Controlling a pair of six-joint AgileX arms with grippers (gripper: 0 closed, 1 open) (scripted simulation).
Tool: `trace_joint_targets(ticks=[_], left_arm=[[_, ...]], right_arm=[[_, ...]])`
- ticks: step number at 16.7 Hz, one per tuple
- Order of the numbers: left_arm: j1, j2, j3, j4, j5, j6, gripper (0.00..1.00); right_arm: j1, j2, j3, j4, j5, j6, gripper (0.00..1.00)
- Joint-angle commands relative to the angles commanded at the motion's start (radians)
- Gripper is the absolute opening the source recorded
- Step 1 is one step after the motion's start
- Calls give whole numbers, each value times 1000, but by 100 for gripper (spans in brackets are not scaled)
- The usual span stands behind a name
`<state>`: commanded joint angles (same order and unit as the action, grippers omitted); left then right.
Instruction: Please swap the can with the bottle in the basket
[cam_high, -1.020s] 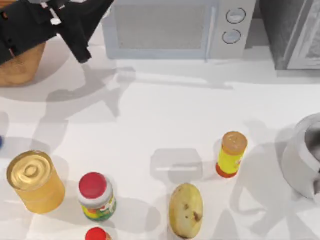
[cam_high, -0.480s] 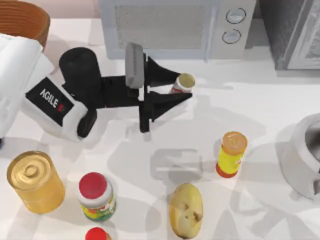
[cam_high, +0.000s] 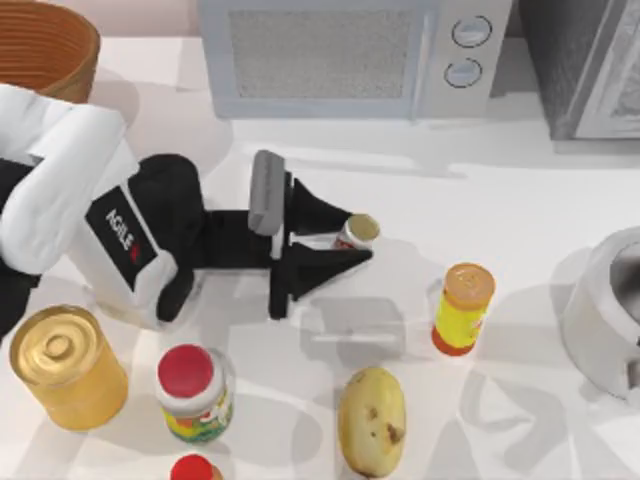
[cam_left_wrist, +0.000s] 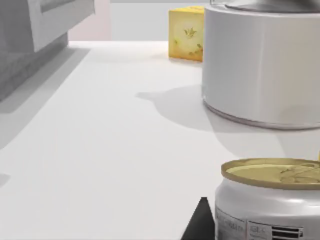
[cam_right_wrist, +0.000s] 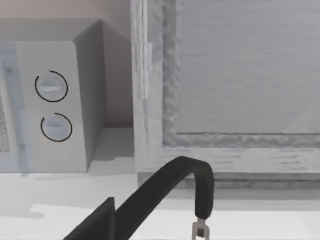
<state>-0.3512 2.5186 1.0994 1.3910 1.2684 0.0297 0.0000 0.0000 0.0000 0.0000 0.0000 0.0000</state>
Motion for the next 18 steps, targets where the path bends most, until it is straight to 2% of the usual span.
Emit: trace_joint_targets(ticks=[2, 15, 18], left_arm=[[0, 0, 0, 0, 0, 0, 0], [0, 0, 0, 0, 0, 0, 98], [0, 0, 0, 0, 0, 0, 100]], right_arm=[[0, 0, 0, 0, 0, 0, 100], [0, 0, 0, 0, 0, 0, 100], [0, 0, 0, 0, 0, 0, 100]])
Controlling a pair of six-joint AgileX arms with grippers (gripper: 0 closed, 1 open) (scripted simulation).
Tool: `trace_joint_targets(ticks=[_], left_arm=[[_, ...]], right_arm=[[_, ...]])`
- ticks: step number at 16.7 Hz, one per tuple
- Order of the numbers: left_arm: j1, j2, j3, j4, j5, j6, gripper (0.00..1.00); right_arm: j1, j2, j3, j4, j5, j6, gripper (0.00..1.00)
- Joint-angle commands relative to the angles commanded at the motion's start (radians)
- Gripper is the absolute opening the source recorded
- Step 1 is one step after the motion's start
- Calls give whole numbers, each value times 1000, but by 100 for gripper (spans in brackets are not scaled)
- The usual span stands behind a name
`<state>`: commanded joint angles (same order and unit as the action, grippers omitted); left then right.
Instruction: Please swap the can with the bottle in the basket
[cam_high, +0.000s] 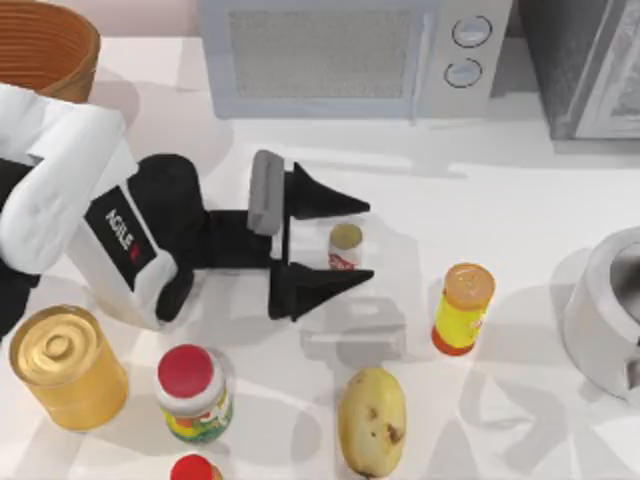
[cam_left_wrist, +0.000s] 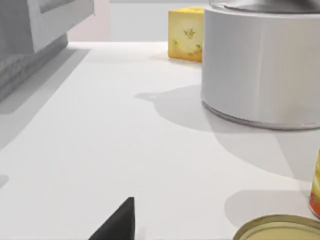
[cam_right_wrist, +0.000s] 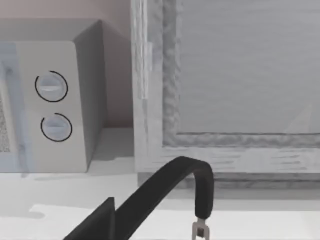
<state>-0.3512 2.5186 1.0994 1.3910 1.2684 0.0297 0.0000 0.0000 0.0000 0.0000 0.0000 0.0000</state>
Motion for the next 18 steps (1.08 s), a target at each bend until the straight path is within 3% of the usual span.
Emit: trace_joint_targets(ticks=[10, 18], left_arm=[[-16, -36, 29, -25, -31, 2, 100], [5, -491, -68, -285, -285, 8, 100]], right_arm=[[0, 0, 0, 0, 0, 0, 100], [0, 0, 0, 0, 0, 0, 100]])
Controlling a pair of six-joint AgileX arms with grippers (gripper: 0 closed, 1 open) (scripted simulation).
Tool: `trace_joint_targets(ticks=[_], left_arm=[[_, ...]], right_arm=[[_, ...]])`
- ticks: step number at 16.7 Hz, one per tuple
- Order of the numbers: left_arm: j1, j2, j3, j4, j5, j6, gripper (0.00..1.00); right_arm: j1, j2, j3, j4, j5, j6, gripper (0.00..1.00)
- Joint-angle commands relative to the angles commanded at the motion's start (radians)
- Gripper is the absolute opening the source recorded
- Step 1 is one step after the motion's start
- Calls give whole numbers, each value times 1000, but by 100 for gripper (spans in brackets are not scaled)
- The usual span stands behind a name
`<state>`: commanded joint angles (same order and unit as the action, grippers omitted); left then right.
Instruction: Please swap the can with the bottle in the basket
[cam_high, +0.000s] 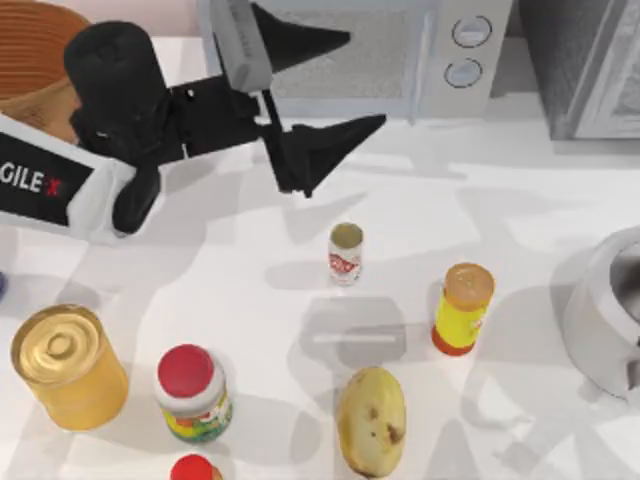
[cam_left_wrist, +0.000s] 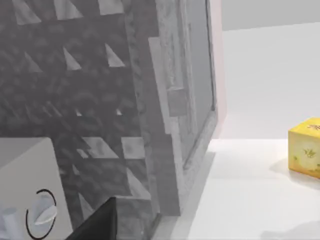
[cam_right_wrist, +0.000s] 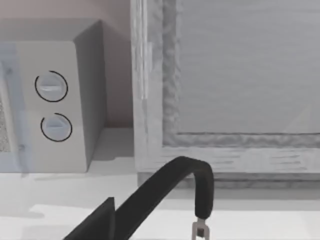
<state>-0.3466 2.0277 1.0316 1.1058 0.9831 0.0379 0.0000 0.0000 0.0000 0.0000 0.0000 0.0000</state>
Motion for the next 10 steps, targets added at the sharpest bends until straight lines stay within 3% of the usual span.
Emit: trace_joint_targets(ticks=[10], left_arm=[[149, -969, -467, -537, -470, -6, 100]], right_arm=[[0, 0, 0, 0, 0, 0, 100]])
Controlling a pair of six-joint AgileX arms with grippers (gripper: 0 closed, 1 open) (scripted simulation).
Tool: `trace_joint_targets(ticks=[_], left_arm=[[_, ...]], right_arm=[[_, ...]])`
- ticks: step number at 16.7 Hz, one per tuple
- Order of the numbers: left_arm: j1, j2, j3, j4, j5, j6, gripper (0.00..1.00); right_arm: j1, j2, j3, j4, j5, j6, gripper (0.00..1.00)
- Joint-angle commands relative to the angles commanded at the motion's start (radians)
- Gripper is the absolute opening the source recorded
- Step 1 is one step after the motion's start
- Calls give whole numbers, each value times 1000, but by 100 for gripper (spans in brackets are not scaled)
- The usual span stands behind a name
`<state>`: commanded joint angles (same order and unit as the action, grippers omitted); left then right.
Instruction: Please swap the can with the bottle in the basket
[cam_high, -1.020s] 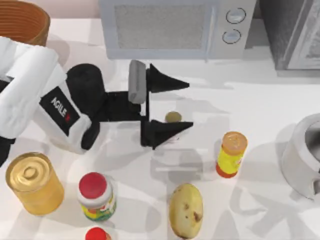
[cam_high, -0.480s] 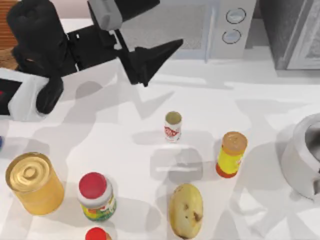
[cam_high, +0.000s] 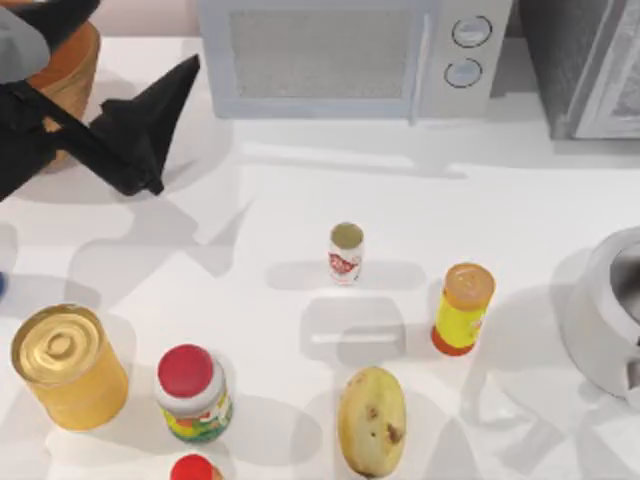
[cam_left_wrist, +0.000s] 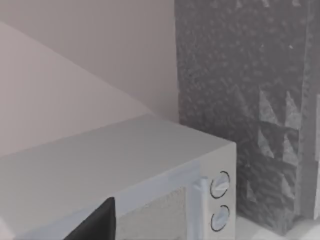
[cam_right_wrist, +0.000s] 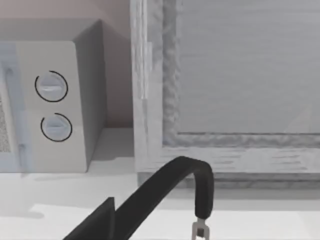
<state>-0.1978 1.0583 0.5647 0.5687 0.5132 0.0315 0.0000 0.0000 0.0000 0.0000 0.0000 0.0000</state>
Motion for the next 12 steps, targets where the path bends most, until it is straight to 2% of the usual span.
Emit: trace_joint_targets(ticks=[7, 12], left_arm=[[119, -648, -347, -353, -315, -19, 100], [180, -962, -515, -519, -467, -29, 100]], right_arm=[[0, 0, 0, 0, 0, 0, 100], [0, 0, 0, 0, 0, 0, 100]])
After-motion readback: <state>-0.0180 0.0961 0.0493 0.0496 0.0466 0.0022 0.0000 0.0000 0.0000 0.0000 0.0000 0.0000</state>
